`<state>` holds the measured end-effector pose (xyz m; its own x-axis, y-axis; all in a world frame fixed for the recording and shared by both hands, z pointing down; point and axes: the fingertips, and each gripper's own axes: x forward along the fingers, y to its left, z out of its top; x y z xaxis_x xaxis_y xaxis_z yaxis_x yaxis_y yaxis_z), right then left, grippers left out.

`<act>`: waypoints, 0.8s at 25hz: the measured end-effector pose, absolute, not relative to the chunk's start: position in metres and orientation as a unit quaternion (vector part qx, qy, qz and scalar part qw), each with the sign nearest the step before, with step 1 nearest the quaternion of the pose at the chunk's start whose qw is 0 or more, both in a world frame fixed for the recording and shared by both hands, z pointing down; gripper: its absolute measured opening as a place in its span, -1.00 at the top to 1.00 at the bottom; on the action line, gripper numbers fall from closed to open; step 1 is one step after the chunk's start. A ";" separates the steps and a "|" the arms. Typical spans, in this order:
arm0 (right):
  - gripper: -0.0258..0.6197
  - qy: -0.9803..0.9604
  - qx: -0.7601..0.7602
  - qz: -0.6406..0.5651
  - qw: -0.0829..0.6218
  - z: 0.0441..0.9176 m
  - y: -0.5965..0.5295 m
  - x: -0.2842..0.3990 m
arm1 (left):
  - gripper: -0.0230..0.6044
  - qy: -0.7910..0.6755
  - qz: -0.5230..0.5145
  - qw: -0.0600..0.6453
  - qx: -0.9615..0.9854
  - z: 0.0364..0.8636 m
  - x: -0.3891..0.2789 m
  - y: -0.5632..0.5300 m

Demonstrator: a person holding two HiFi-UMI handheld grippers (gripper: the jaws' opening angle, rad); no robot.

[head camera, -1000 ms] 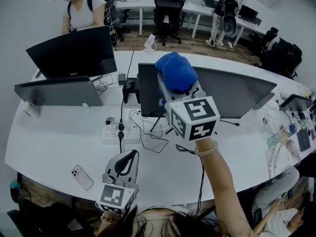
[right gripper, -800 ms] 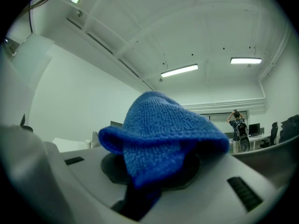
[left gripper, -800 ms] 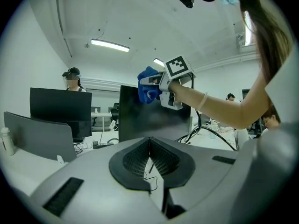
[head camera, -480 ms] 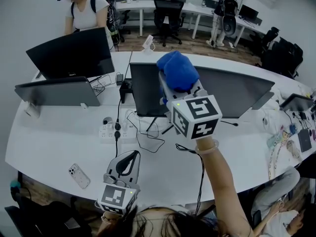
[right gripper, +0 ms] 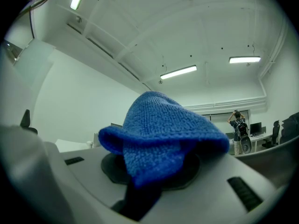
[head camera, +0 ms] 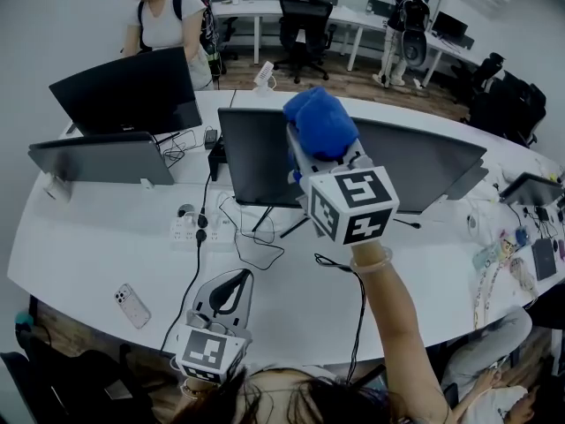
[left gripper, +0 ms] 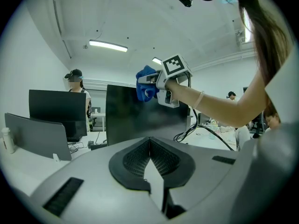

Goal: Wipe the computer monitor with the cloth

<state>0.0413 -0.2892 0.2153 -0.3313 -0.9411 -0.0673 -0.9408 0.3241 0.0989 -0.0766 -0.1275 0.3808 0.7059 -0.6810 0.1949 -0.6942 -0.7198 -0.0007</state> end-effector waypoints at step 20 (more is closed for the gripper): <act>0.61 -0.824 0.563 -0.061 -0.004 0.214 -0.275 0.087 | 0.90 -0.397 0.098 0.031 0.912 0.375 -0.026 -0.104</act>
<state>0.0872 -0.2746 0.2137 -0.3664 -0.9274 -0.0759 -0.9284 0.3589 0.0965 -0.0258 -0.1037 0.3754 0.6661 -0.7173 0.2044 -0.7296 -0.6836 -0.0209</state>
